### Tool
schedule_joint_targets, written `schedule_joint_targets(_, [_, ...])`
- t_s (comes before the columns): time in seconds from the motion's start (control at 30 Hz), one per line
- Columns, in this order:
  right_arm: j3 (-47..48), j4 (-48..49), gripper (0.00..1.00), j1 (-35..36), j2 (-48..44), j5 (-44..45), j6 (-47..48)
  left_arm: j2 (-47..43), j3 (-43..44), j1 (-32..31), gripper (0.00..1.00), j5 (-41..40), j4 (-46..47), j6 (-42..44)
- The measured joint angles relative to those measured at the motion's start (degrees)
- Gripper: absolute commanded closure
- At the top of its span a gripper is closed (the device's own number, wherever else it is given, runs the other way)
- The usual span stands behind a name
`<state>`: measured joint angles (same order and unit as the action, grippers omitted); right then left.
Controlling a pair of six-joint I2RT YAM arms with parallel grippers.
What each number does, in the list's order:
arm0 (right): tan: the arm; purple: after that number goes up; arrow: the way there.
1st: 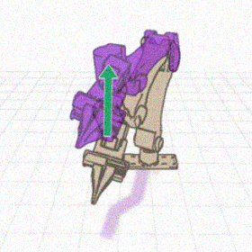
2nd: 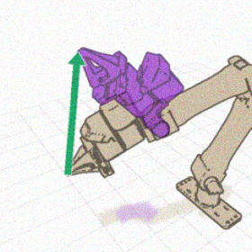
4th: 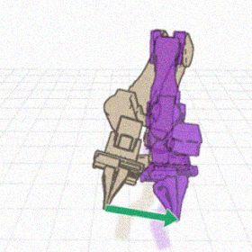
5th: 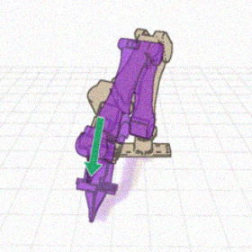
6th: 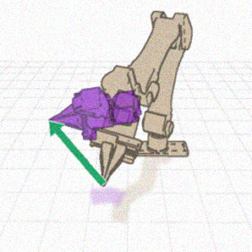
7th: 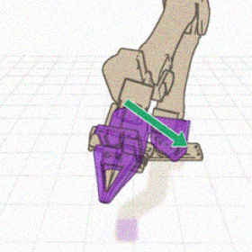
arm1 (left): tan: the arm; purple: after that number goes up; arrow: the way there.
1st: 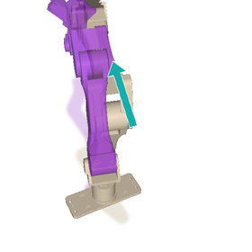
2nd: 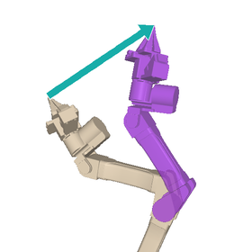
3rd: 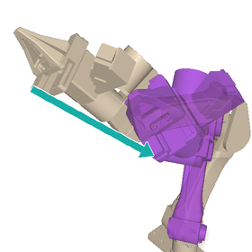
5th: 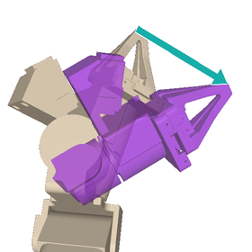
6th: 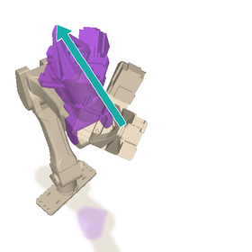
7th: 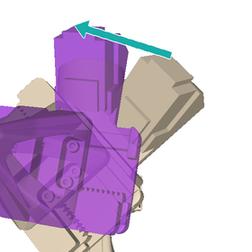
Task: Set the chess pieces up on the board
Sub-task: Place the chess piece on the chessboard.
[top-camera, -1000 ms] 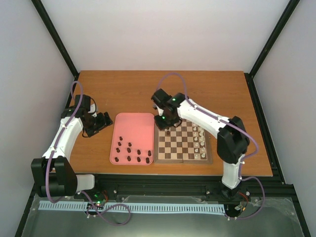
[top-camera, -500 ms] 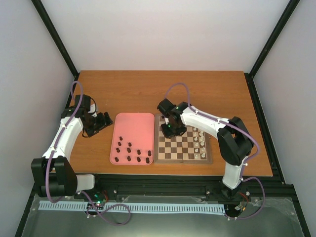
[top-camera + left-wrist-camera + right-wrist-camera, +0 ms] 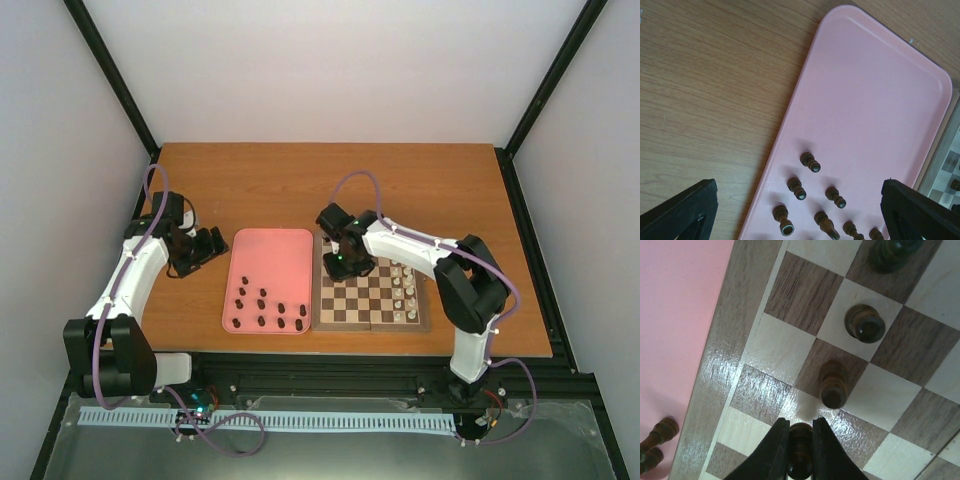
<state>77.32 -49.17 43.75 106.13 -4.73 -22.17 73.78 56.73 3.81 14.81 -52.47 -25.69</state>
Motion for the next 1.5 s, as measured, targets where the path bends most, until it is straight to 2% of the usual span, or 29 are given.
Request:
schedule_joint_targets(0.2, [0.0,0.3,0.96,0.2,1.5,0.0,0.0,0.0,0.0,0.0,0.0,0.0,0.0,0.0])
schedule_joint_targets(0.43, [0.0,0.9,0.91,0.2,1.5,0.0,0.0,0.0,0.0,0.0,0.0,0.0,0.0,0.0])
schedule_joint_targets(0.6, [0.0,0.8,0.8,0.3,1.6,0.0,0.2,0.0,0.0,0.0,0.0,0.0,0.0,0.0])
schedule_joint_targets(0.8, [0.0,0.5,0.76,0.3,1.6,0.0,0.2,0.0,0.0,0.0,0.0,0.0,0.0,0.0])
schedule_joint_targets(1.1, [0.5,-3.6,0.56,0.9,0.8,-0.4,0.7,0.0,0.0,0.0,0.0,0.0,0.0,0.0])
schedule_joint_targets(1.27, [5.2,-9.2,0.52,2.0,-2.3,-0.1,1.0,0.0,0.0,0.0,0.0,0.0,0.0,0.0])
schedule_joint_targets(1.5, [19.7,-13.0,0.48,5.0,-0.9,-0.8,3.5,0.0,0.0,0.0,0.0,0.0,0.0,0.0])
